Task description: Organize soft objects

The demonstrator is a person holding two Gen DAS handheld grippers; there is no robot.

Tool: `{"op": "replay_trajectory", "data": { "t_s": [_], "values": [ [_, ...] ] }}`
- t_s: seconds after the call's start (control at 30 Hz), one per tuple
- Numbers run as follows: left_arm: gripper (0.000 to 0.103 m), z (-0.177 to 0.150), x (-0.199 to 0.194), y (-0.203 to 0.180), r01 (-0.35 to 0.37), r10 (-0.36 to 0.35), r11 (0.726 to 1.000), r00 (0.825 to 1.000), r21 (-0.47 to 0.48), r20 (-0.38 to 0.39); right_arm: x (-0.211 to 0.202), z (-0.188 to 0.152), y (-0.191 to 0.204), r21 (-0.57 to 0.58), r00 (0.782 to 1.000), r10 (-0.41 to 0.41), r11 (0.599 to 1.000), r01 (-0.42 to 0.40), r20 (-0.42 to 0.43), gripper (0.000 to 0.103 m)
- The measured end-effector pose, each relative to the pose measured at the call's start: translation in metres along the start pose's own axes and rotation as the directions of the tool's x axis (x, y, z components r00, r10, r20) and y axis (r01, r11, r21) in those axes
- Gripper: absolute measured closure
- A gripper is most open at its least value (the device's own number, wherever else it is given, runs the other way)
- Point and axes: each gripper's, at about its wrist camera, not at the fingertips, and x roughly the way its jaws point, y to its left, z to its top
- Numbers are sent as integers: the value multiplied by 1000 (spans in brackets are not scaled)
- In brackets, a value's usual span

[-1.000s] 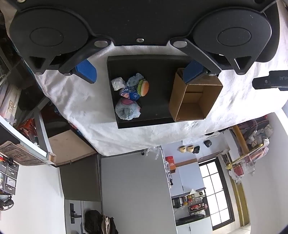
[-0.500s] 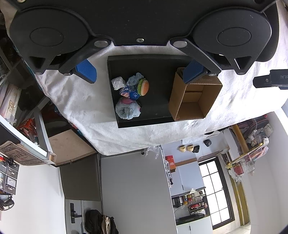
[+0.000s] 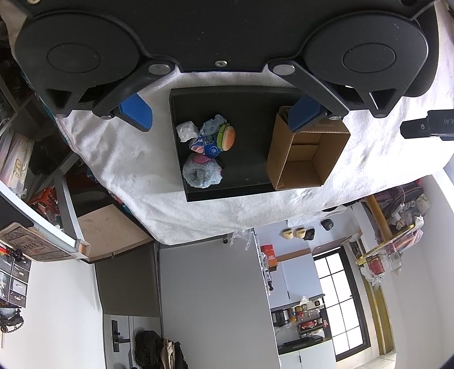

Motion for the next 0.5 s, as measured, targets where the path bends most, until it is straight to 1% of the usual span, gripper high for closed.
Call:
{"op": "replay_trajectory", "data": {
  "t_s": [0.5],
  "values": [
    [0,-2,0,2,-8,8,1000,1000,1,1,-2,-2,0,11,1000,-14,1000,14,-5,0]
  ]
}}
